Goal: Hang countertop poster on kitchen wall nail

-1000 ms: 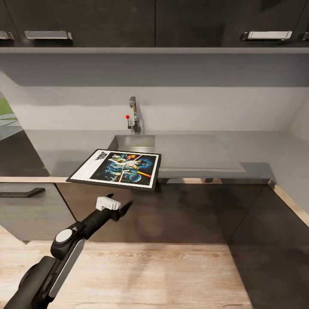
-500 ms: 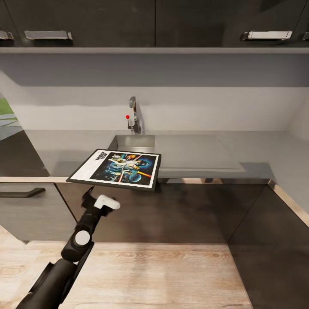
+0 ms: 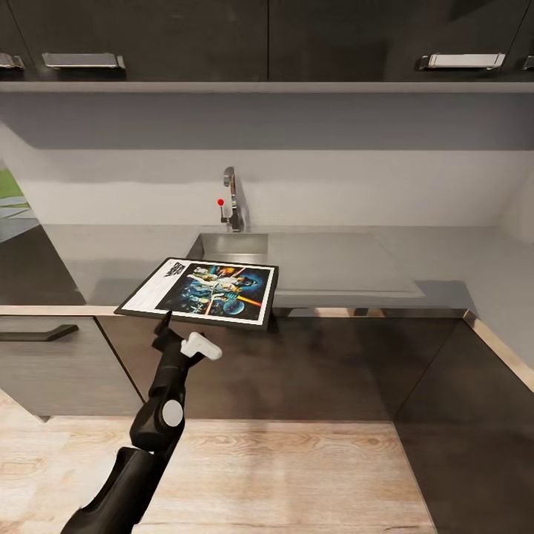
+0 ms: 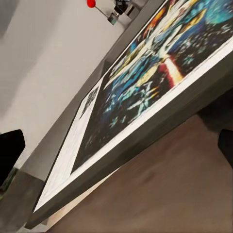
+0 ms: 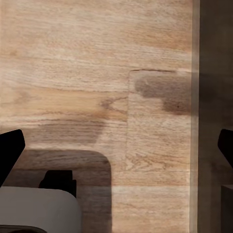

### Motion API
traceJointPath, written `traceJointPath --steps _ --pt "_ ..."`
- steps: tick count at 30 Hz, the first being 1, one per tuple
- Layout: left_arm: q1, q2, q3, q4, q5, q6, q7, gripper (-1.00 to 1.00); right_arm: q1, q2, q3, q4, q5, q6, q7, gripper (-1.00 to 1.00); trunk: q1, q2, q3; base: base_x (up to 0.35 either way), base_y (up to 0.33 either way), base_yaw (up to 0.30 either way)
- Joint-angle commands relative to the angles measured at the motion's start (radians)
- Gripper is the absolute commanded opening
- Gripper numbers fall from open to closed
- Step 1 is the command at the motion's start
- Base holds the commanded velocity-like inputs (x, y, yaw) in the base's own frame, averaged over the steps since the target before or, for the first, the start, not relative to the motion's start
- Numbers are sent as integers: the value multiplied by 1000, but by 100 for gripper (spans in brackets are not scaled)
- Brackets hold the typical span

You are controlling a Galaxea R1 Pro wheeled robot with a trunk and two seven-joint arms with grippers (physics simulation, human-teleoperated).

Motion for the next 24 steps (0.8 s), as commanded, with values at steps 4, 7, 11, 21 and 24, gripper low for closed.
traceJointPath --steps 4,7,11,21,24 --pt "-1 -2 -1 1 -48 7 2 100 -1 0 0 1 2 -3 -1 100 0 0 -1 0 0 0" --pt "-1 -3 0 2 -59 7 2 100 -1 0 0 1 2 -3 -1 100 0 0 -1 0 0 0" --pt "-1 -3 7 4 -68 7 2 100 -1 0 1 1 2 -3 -1 100 0 0 -1 0 0 0" --pt "-1 -3 -9 18 -67 7 2 100 -1 0 1 1 2 -3 -1 100 0 0 -1 0 0 0" --pt "-1 -3 -13 18 -67 8 2 100 -1 0 1 1 2 -3 -1 100 0 0 -1 6 -2 0"
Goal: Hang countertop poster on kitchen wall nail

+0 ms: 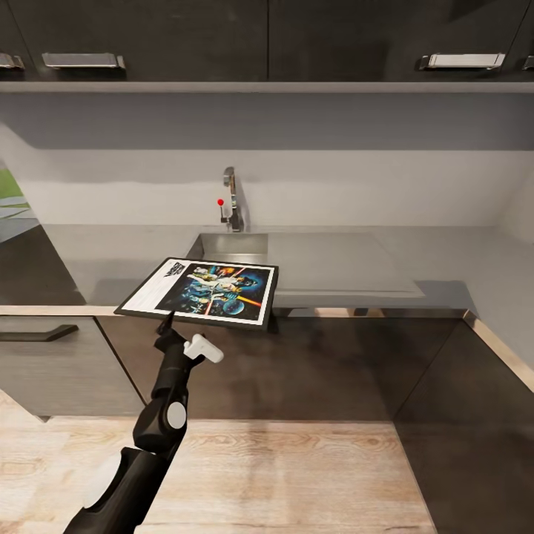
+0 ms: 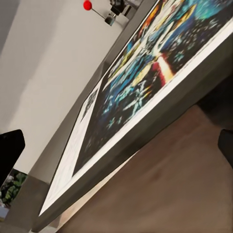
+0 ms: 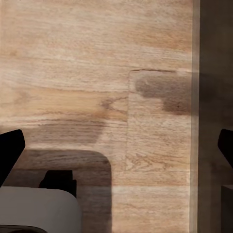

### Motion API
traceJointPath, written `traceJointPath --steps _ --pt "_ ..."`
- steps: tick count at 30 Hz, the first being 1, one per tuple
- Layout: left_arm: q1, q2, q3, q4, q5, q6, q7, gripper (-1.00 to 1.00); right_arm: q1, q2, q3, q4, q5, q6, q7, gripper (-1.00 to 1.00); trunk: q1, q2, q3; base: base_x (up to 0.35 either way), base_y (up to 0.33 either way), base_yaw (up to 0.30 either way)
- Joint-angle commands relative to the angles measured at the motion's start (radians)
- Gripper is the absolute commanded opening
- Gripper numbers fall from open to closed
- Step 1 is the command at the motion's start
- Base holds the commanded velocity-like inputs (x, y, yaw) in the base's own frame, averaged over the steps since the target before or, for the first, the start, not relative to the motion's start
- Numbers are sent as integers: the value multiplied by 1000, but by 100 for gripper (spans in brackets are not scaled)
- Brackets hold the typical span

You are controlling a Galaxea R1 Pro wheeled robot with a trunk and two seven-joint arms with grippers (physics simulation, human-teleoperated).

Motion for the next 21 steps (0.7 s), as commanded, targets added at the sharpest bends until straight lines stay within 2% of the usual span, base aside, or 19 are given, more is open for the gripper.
traceJointPath --steps 1,8,21 --pt "-1 0 -3 0 -6 7 2 100 -1 0 0 1 2 -3 -1 100 0 0 -1 37 -22 0" --pt "-1 0 -5 0 -6 7 2 100 -1 0 1 1 2 -3 -1 100 0 0 -1 70 -55 0" --pt "-1 0 -5 15 -5 7 2 100 -1 0 1 1 2 -3 -1 100 0 0 -1 5 -4 0"
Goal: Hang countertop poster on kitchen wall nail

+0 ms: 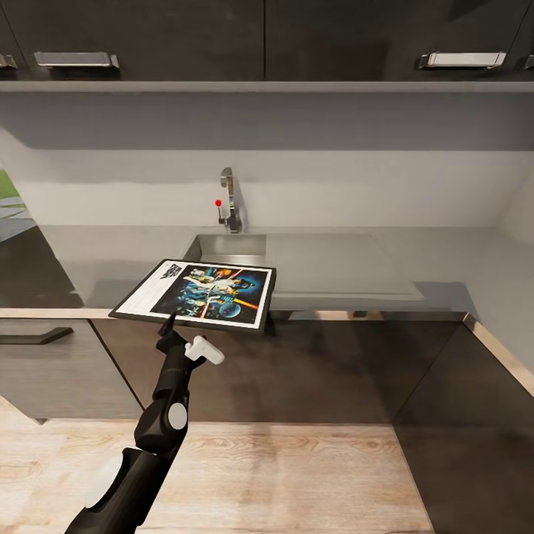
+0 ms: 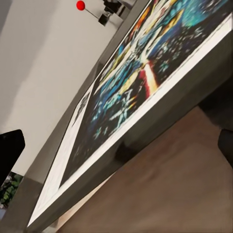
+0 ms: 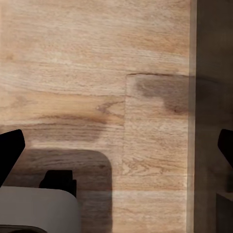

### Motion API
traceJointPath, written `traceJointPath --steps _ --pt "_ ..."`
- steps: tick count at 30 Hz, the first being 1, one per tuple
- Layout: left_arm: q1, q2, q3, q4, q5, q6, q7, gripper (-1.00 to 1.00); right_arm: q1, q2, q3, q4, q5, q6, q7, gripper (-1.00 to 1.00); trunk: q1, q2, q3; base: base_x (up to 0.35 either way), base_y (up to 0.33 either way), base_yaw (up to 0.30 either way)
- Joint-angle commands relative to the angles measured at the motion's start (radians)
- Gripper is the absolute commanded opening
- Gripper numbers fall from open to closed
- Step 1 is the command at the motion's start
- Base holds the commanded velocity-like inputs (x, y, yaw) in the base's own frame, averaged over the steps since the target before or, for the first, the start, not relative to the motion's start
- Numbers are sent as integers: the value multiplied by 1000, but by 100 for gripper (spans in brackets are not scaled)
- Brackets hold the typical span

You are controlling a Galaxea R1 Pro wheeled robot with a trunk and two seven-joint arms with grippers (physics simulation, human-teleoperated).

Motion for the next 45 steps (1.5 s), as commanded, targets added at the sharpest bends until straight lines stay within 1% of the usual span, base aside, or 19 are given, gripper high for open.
traceJointPath --steps 1,11,16,21,41,45 --pt "-1 0 -2 0 -6 6 2 100 -1 0 0 1 2 -3 -1 100 0 0 -1 0 0 0" --pt "-1 0 -2 15 -5 6 2 100 -1 0 0 1 2 -3 -1 100 0 0 -1 0 0 0" --pt "-1 0 -2 49 -6 6 3 100 -1 0 0 0 2 -3 -1 100 0 0 -1 0 0 0" --pt "-1 0 -2 63 -6 5 2 100 -1 0 0 1 2 -3 -1 100 0 0 -1 0 0 0" --pt "-1 1 -2 61 -8 5 3 100 -1 0 0 1 2 -3 -1 100 0 0 -1 50 0 0" --pt "-1 1 -2 61 -8 5 3 100 -1 0 0 1 2 -3 -1 100 0 0 -1 169 0 0"
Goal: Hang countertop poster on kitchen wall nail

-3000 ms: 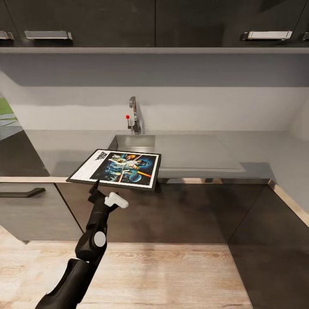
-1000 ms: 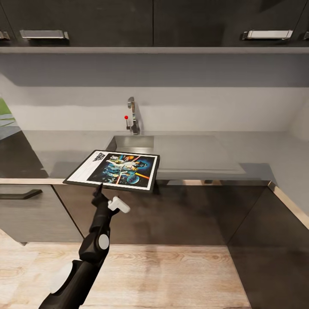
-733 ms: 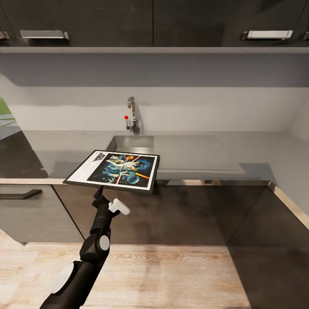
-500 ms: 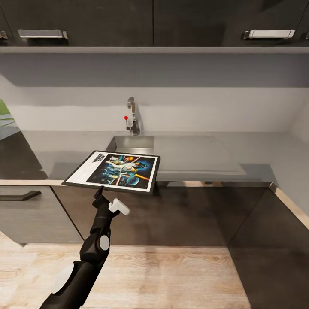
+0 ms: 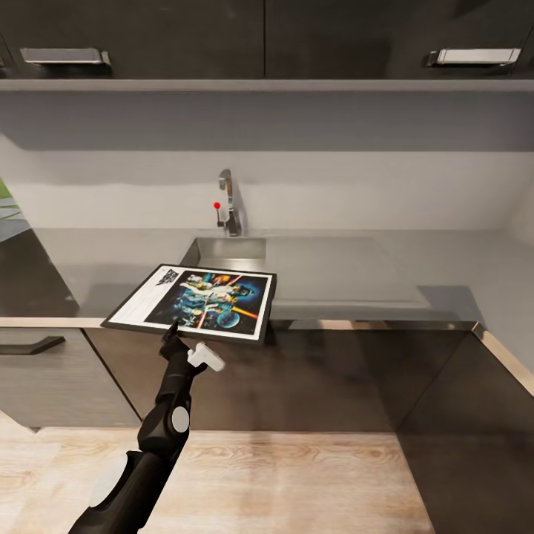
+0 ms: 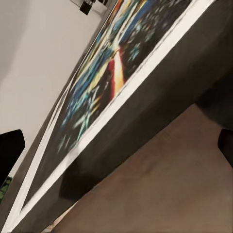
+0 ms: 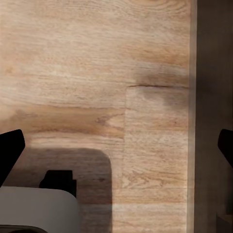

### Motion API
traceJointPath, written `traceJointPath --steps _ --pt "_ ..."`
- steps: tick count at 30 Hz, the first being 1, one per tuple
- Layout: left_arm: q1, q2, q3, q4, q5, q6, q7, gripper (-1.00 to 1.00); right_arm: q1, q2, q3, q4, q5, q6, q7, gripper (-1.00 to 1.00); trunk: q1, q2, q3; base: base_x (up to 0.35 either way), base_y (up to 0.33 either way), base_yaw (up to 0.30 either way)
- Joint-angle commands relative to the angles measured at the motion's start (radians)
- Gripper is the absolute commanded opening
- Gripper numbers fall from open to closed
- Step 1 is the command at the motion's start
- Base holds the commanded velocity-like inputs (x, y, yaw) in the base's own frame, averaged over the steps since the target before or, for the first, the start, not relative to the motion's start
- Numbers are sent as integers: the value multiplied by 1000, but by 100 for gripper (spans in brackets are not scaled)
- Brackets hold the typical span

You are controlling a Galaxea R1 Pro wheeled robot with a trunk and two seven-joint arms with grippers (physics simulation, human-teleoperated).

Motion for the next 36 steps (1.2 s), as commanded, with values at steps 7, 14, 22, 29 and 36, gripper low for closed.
traceJointPath --steps 7,14,22,29,36 --pt "-1 0 -2 -2 -6 6 3 100 -1 0 0 1 2 -3 -1 100 0 0 -1 95 0 0" --pt "-1 1 -2 -3 -6 6 3 100 -1 0 0 1 2 -3 -1 100 0 0 -1 7 0 0" --pt "-1 1 -2 -5 -7 8 3 -100 -1 0 0 1 2 -3 -1 100 0 0 -1 0 0 0" --pt "-1 1 -2 -27 -8 8 4 -100 -1 0 0 1 2 -3 -1 100 0 0 -1 0 0 0" --pt "-1 1 -4 -77 -9 72 5 -100 -1 0 0 1 2 -3 -1 100 0 0 -1 0 0 0"
